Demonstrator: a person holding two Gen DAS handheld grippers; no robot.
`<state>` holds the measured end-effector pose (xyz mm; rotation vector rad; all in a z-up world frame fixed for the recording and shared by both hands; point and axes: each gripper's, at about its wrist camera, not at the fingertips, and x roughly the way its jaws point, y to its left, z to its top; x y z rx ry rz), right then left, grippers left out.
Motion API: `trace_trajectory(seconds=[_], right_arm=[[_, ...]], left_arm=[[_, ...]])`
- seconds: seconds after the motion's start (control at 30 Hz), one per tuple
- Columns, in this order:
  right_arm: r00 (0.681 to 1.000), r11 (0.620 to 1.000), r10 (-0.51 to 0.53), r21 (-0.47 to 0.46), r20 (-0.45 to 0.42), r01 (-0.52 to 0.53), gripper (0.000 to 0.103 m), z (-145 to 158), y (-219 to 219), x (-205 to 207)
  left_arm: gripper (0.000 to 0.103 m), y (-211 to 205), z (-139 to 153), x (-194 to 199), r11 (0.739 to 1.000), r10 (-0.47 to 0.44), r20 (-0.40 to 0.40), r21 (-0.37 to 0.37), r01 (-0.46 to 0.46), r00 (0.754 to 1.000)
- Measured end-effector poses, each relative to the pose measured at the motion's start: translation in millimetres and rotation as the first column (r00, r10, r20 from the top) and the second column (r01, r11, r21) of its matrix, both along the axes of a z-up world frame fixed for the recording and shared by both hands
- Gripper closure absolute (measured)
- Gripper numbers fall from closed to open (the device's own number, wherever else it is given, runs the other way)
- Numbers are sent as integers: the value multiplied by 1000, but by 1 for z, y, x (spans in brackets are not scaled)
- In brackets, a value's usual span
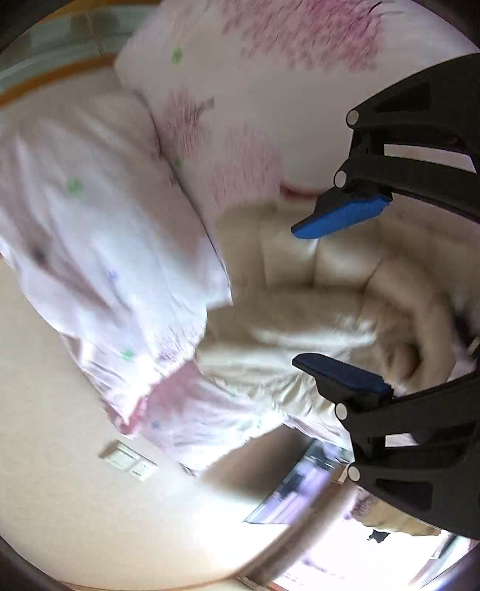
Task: Fold large clothes
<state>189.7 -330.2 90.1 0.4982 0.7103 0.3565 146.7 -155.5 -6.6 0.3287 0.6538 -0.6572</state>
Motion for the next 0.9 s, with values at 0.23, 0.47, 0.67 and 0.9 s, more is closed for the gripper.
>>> trace_trajectory(seconds=[0.23, 0.47, 0.67, 0.9], right_arm=[[995, 999, 31, -31, -95, -34, 40, 1, 25, 60], [988, 999, 5, -45, -153, -12, 93, -18, 29, 77], [982, 999, -24, -29, -186, 19, 93, -33, 16, 78], [981, 1000, -19, -25, -195, 15, 92, -34, 12, 77]], left_arm=[[26, -10, -6, 4, 999, -18, -2, 44, 18, 1000], [25, -7, 8, 1, 998, -41, 2, 48, 41, 999], [22, 64, 77, -23, 990, -47, 49, -129, 53, 998], [21, 145, 93, 41, 955, 244, 8, -178, -239, 970]])
